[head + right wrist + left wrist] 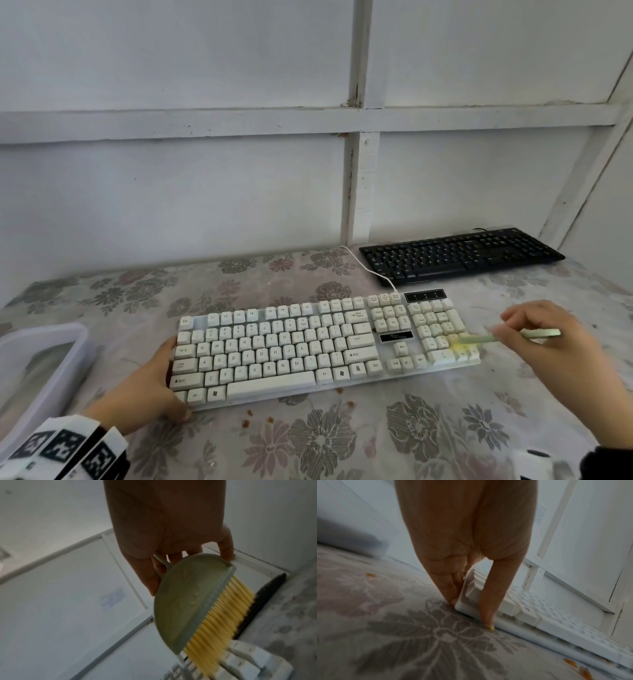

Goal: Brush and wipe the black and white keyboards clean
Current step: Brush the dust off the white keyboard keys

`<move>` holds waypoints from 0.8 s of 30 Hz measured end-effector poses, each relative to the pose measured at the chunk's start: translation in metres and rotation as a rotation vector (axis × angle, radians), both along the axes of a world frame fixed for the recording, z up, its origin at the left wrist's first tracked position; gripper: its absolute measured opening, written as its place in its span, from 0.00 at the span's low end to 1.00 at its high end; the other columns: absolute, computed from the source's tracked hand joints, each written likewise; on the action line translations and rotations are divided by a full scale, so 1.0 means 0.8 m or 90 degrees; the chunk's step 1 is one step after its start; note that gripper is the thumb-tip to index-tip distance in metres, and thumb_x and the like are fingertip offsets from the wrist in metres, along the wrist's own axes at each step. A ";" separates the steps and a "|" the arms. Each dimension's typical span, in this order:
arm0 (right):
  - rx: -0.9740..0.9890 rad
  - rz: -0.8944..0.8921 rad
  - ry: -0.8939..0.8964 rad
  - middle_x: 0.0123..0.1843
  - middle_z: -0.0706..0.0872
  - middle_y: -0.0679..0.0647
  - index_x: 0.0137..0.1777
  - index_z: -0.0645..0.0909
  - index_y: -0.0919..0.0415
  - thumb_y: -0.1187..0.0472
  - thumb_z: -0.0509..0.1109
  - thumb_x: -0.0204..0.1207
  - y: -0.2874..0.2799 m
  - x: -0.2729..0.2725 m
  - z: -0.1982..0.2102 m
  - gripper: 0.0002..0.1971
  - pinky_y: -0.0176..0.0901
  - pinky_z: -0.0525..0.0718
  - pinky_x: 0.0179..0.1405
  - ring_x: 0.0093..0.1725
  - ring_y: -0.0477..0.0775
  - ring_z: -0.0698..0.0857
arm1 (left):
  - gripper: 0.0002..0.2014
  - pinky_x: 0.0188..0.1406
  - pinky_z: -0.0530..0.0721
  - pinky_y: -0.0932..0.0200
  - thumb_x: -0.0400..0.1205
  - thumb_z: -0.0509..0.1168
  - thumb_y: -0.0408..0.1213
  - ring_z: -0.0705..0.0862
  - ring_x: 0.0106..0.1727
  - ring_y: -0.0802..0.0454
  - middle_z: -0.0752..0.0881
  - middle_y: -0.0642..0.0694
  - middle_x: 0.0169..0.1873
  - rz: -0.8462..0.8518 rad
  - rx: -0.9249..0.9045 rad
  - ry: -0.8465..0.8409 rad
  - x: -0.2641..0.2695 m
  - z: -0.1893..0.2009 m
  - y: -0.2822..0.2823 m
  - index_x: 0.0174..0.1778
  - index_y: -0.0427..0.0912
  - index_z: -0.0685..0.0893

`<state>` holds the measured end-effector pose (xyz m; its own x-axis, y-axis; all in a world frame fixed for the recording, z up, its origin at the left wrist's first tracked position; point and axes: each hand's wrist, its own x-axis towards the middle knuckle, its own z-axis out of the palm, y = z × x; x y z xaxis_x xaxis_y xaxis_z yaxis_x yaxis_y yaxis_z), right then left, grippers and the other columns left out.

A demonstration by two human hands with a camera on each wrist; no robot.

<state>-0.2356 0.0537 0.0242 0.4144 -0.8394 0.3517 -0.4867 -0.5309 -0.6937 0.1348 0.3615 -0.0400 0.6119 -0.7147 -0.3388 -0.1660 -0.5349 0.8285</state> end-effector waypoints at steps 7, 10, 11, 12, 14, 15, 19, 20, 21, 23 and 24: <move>0.088 0.013 -0.081 0.43 0.85 0.50 0.30 0.82 0.52 0.65 0.75 0.72 -0.008 -0.007 -0.004 0.12 0.32 0.72 0.32 0.46 0.57 0.82 | 0.58 0.60 0.83 0.43 0.45 0.74 0.30 0.83 0.61 0.51 0.83 0.52 0.60 -0.006 0.012 -0.009 0.001 0.000 0.001 0.73 0.60 0.60; -0.003 -0.030 -0.031 0.45 0.81 0.44 0.33 0.81 0.46 0.61 0.75 0.71 0.005 -0.002 0.007 0.11 0.41 0.71 0.41 0.43 0.51 0.81 | 0.58 0.62 0.82 0.44 0.46 0.75 0.30 0.82 0.62 0.51 0.83 0.52 0.61 -0.012 0.023 -0.020 0.001 0.000 0.000 0.75 0.59 0.59; -0.008 0.000 -0.047 0.44 0.81 0.42 0.33 0.81 0.47 0.62 0.75 0.71 0.020 0.006 0.016 0.10 0.37 0.72 0.38 0.41 0.49 0.80 | 0.58 0.63 0.82 0.45 0.47 0.74 0.29 0.82 0.62 0.51 0.83 0.52 0.61 -0.009 0.028 -0.020 0.001 0.000 0.000 0.74 0.59 0.59; -0.007 0.048 -0.068 0.42 0.81 0.42 0.32 0.81 0.50 0.62 0.75 0.71 0.042 0.020 0.025 0.10 0.31 0.72 0.33 0.40 0.47 0.79 | 0.57 0.62 0.82 0.45 0.48 0.74 0.28 0.82 0.62 0.51 0.83 0.52 0.61 -0.006 0.031 -0.019 0.001 0.001 0.000 0.73 0.60 0.59; 0.028 0.174 -0.080 0.42 0.83 0.40 0.30 0.83 0.49 0.54 0.75 0.71 0.096 0.054 0.039 0.10 0.23 0.74 0.34 0.41 0.43 0.80 | 0.57 0.62 0.82 0.46 0.48 0.75 0.28 0.82 0.61 0.51 0.83 0.52 0.61 -0.007 0.039 -0.021 0.000 0.002 -0.001 0.73 0.62 0.58; 0.040 0.240 -0.058 0.43 0.83 0.39 0.32 0.83 0.47 0.42 0.73 0.70 0.123 0.073 0.039 0.11 0.23 0.76 0.40 0.44 0.40 0.81 | 0.58 0.62 0.82 0.46 0.48 0.75 0.28 0.82 0.61 0.50 0.83 0.52 0.61 -0.006 0.043 -0.022 0.000 0.002 -0.001 0.73 0.62 0.58; 0.000 0.445 0.088 0.50 0.81 0.35 0.52 0.77 0.33 0.26 0.53 0.61 0.201 0.134 0.013 0.24 0.50 0.71 0.61 0.56 0.36 0.73 | 0.55 0.61 0.83 0.46 0.50 0.76 0.28 0.83 0.60 0.51 0.83 0.53 0.60 -0.009 0.046 -0.041 0.003 -0.002 0.003 0.70 0.64 0.59; -0.024 0.491 0.116 0.54 0.79 0.36 0.56 0.74 0.34 0.29 0.49 0.62 0.215 0.147 0.011 0.25 0.49 0.64 0.62 0.58 0.40 0.70 | 0.55 0.61 0.83 0.46 0.50 0.77 0.29 0.84 0.60 0.52 0.84 0.52 0.60 -0.018 0.043 -0.053 0.004 -0.003 0.003 0.71 0.63 0.60; -0.061 0.532 0.138 0.56 0.79 0.39 0.57 0.73 0.36 0.30 0.47 0.63 0.229 0.159 0.006 0.26 0.48 0.58 0.59 0.58 0.41 0.67 | 0.54 0.60 0.83 0.45 0.51 0.77 0.28 0.84 0.60 0.53 0.84 0.52 0.60 -0.023 0.037 -0.059 0.004 -0.004 0.003 0.71 0.62 0.60; -0.102 0.577 0.195 0.55 0.78 0.44 0.55 0.76 0.40 0.32 0.49 0.67 0.253 0.179 -0.002 0.24 0.54 0.57 0.54 0.57 0.44 0.67 | 0.52 0.61 0.83 0.45 0.54 0.75 0.24 0.84 0.59 0.53 0.85 0.51 0.58 -0.018 0.027 -0.054 0.001 -0.001 0.003 0.71 0.60 0.60; -0.134 0.544 0.218 0.50 0.78 0.42 0.51 0.77 0.41 0.32 0.50 0.69 0.264 0.185 -0.007 0.21 0.57 0.64 0.50 0.53 0.46 0.72 | 0.52 0.61 0.83 0.45 0.54 0.75 0.23 0.84 0.59 0.53 0.85 0.51 0.58 -0.019 0.021 -0.051 0.000 0.000 0.002 0.71 0.60 0.61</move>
